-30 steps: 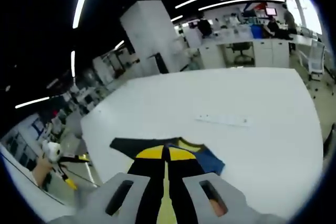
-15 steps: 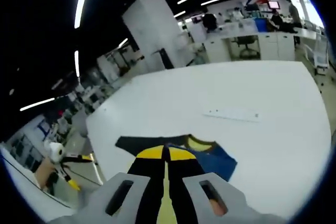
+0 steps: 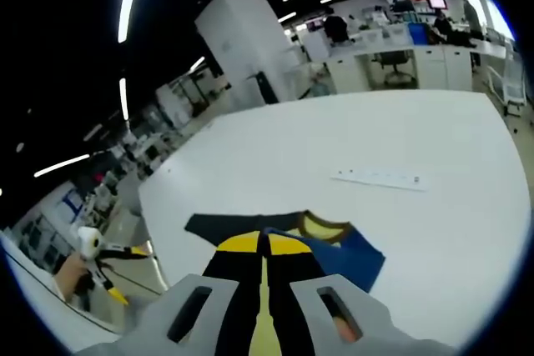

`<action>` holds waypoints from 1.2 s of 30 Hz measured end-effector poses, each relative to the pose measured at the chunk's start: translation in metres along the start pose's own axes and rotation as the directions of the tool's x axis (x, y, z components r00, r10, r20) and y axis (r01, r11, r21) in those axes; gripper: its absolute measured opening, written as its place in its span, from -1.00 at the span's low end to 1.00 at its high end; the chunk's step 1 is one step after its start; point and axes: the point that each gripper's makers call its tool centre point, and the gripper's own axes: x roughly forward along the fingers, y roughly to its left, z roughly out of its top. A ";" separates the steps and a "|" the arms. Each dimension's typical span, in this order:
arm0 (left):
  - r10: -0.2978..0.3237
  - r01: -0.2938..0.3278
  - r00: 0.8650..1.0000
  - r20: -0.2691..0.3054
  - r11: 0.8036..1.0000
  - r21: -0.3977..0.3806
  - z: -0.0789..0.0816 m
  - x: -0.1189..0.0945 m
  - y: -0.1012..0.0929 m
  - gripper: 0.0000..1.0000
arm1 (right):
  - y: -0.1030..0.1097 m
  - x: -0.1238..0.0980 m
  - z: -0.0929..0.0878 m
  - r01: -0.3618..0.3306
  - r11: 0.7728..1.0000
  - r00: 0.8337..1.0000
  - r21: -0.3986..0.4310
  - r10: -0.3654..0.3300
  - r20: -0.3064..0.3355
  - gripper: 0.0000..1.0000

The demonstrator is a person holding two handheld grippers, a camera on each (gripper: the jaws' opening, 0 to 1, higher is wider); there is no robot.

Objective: Fold the garment on the visible template until the final outline fits inside the template.

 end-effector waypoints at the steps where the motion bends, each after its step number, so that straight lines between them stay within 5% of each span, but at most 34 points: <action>1: 0.001 -0.001 1.000 -0.003 1.000 0.000 -0.001 0.000 0.001 0.94 | 0.000 0.002 -0.001 0.001 1.000 1.000 0.001 -0.001 -0.004 -0.97; 36: -0.008 0.007 1.000 -0.029 0.999 -0.037 -0.007 0.014 0.019 0.93 | 0.011 0.069 -0.032 -0.021 0.999 0.991 -0.026 0.018 -0.136 -0.97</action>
